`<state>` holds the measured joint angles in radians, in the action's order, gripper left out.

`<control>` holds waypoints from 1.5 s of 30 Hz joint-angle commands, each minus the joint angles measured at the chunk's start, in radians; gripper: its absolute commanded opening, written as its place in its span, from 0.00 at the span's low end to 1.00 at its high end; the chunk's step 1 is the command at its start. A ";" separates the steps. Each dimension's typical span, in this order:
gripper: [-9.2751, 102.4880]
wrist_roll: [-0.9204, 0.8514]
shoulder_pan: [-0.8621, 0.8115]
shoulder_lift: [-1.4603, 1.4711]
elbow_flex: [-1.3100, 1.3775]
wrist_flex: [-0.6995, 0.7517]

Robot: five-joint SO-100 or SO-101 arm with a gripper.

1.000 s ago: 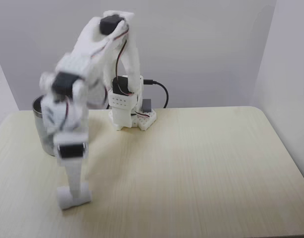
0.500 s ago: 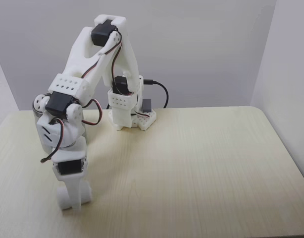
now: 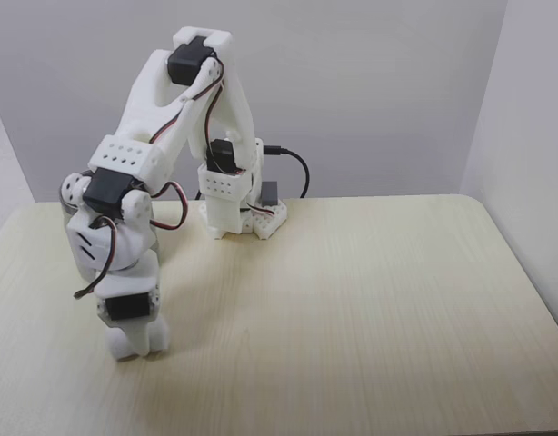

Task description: Grasp a dressing and put it in the cup.

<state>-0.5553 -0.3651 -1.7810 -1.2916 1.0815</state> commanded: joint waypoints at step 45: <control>0.08 -0.804 -0.704 0.818 -0.074 0.695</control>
<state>-1.3330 -1.0262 -0.9741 -1.3944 1.7902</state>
